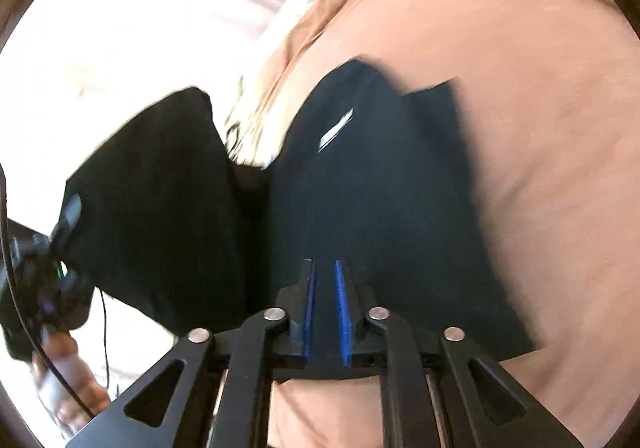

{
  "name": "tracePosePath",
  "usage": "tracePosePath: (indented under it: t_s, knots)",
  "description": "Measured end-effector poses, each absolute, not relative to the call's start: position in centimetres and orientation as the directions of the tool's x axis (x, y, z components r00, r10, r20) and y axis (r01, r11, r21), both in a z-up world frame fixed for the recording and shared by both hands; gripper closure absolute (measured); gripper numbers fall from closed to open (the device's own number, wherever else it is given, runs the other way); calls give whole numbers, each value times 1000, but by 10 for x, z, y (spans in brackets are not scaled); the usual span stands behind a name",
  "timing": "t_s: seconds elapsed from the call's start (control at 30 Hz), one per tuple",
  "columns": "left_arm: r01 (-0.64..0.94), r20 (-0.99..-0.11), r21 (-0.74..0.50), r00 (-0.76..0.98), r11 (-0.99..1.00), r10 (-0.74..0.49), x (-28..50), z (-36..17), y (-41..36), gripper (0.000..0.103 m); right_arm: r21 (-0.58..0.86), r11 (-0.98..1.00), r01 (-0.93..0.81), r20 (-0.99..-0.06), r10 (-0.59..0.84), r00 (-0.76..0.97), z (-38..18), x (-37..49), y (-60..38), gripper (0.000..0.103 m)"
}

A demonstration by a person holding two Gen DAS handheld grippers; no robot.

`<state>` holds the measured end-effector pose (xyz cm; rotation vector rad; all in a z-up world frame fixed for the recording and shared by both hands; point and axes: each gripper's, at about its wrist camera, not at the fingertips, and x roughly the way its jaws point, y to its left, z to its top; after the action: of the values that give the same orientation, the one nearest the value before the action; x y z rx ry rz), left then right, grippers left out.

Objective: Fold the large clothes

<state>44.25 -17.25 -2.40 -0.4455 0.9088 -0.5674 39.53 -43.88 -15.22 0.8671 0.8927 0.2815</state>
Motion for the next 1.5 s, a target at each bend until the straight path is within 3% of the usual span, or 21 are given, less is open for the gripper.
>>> tracePosePath:
  t_s: [0.03,0.1,0.27,0.37,0.43,0.47,0.5,0.53,0.63,1.07,1.37,1.5]
  knots:
    - [274,-618,-579,468,768,-632,445,-30,-182,90,763,631,143,-560,534,634,-152,393,-449,61]
    - [282,-637,-574,436,769,-635,449,-38,-198,90,780,600,179,-541,502,674,-154,385,-471,53]
    - [265,-698,-574,336,775,-632,461,-72,-233,90,820,531,214,-501,484,717,-157,372,-497,53]
    - [250,-695,-605,299,756,-654,468,-82,-237,83,826,521,215,-492,482,725,-157,370,-499,50]
    - [275,-665,-641,267,716,-698,467,-82,-239,58,841,503,201,-471,496,730,-158,368,-498,38]
    - [288,-644,-660,257,694,-720,471,-81,-234,50,849,493,191,-457,503,734,-157,369,-499,36]
    - [301,-631,-670,252,679,-734,470,-78,-234,34,859,482,173,-437,512,740,-156,370,-499,33]
    - [315,-628,-665,256,677,-735,468,-74,-233,25,863,478,162,-425,517,743,-156,375,-503,29]
    - [347,-629,-627,303,698,-716,466,-62,-219,25,865,487,125,-406,529,746,-152,381,-495,22]
    - [165,-692,-521,493,837,-528,490,-100,-102,25,781,624,24,-477,571,668,-136,401,-430,22]
    - [2,-708,-561,517,828,-481,495,-172,-50,25,673,734,90,-585,453,672,-133,410,-401,22]
    - [-3,-690,-604,503,797,-521,495,-182,-44,25,636,759,142,-623,396,675,-135,414,-395,28]
